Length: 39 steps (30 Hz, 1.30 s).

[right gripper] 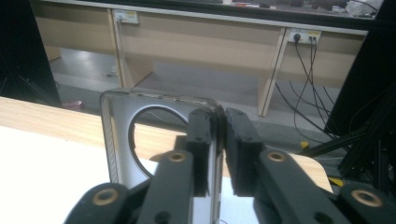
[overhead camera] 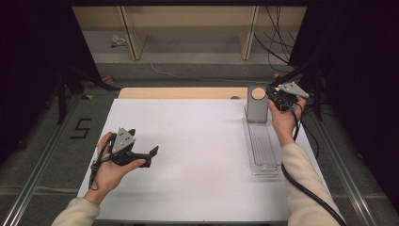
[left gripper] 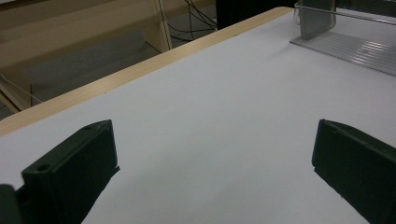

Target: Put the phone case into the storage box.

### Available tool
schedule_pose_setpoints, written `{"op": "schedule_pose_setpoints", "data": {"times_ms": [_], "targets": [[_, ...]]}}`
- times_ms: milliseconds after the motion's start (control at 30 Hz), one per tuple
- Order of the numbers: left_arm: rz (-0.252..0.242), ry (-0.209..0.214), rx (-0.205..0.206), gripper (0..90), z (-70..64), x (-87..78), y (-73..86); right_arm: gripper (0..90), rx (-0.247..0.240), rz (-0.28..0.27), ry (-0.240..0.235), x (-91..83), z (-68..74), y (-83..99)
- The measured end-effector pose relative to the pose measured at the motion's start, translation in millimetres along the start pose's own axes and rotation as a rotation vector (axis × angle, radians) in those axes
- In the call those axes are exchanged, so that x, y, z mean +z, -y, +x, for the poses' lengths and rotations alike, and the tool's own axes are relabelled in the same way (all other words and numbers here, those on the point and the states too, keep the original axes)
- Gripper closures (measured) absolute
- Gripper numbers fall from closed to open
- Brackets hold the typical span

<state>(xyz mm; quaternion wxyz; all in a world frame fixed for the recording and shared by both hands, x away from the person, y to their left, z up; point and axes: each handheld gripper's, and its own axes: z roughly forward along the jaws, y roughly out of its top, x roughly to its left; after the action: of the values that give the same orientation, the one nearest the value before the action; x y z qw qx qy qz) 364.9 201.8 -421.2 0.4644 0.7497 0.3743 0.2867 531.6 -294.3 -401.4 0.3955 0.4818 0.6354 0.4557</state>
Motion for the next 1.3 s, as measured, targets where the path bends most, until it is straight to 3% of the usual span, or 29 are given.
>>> {"op": "schedule_pose_setpoints", "data": {"times_ms": [467, 933, 1300], "targets": [[0.002, 0.001, 0.000, 0.0, 0.1, 0.3, 0.3, 60.7, 0.016, 0.032, 0.009, 4.4, -0.1, 2.0], [0.003, 0.003, 0.001, 0.0, 0.0, 0.5, 0.4, 37.7, -0.029, 0.047, -0.010, 11.0, 2.2, 3.7], [0.003, 0.003, 0.001, 0.0, 0.1, 0.4, 0.3, 27.6, -0.004, 0.041, -0.022, 10.6, 2.3, 2.4]]}}
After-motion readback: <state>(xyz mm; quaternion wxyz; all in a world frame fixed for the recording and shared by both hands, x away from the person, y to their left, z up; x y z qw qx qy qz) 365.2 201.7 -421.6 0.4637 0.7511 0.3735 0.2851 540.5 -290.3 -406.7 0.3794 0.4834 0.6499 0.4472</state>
